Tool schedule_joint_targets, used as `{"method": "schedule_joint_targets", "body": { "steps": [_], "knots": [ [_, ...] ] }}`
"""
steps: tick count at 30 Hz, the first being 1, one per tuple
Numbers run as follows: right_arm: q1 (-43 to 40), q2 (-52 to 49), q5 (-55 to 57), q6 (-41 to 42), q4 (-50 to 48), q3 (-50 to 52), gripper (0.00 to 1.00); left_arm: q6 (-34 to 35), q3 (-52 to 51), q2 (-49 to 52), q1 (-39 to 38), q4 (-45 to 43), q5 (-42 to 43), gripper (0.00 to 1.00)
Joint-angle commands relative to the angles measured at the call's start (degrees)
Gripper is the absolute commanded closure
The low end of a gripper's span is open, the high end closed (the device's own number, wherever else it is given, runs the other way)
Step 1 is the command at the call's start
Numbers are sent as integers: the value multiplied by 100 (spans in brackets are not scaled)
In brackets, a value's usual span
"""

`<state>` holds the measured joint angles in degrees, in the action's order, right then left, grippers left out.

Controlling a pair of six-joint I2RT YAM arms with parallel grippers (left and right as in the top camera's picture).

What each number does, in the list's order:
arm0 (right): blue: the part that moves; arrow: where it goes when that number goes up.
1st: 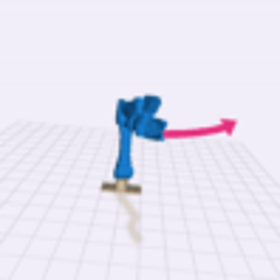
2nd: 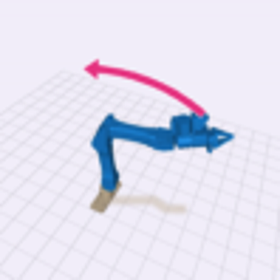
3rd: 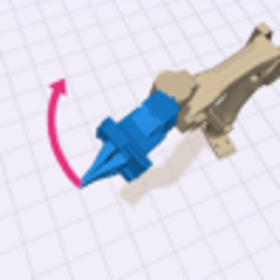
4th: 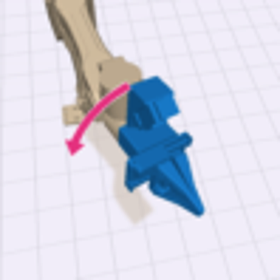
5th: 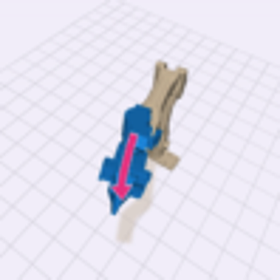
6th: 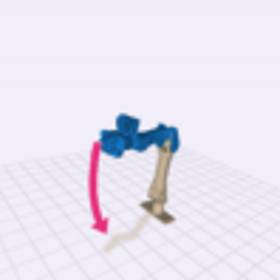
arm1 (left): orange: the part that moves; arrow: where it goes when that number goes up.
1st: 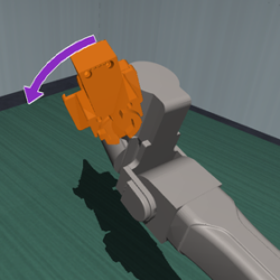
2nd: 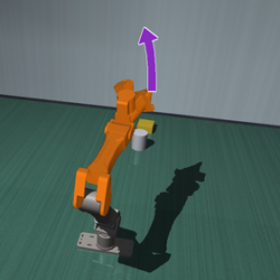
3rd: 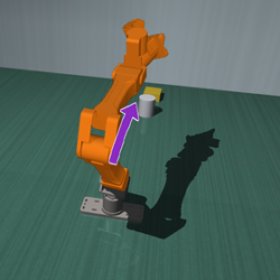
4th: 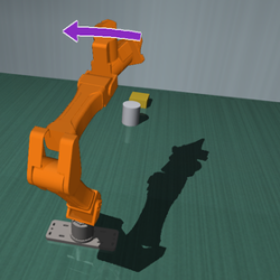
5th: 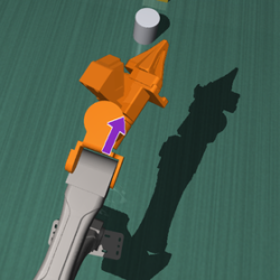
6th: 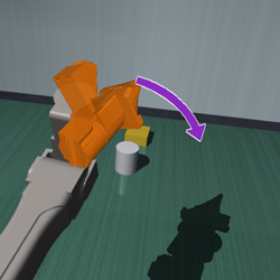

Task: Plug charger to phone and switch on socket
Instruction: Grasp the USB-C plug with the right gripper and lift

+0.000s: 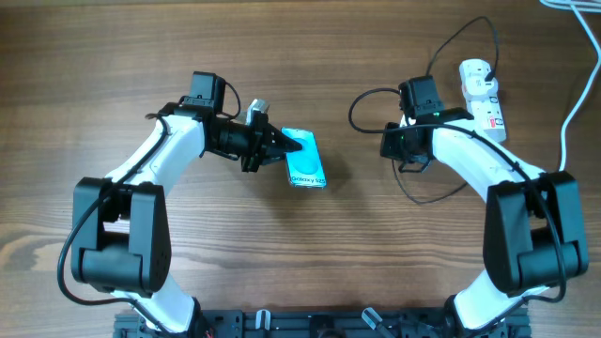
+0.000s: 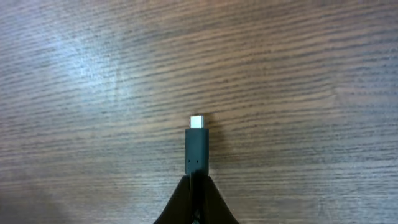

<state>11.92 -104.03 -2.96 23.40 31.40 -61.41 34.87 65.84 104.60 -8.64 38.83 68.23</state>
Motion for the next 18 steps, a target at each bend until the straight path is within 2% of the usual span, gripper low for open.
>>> {"method": "schedule_joint_targets", "body": {
  "steps": [1, 5, 8, 13, 18],
  "knots": [
    [175, -94, 280, -127, -260, 289, 95, 33, 42, 15, -24, 0, 177, 96],
    [634, -188, 1237, -92, -380, 498, 95, 33, 42, 15, -24, -2, 177, 96],
    [756, -238, 1266, -92, -378, 623, 95, 33, 42, 15, -24, 0, 177, 96],
    [752, -238, 1364, -28, -551, 721, 69, 33, 42, 15, -24, 0, 177, 95],
    [750, -238, 1366, -37, -833, 721, 60, 33, 42, 15, -24, 0, 177, 95]
  ]
}}
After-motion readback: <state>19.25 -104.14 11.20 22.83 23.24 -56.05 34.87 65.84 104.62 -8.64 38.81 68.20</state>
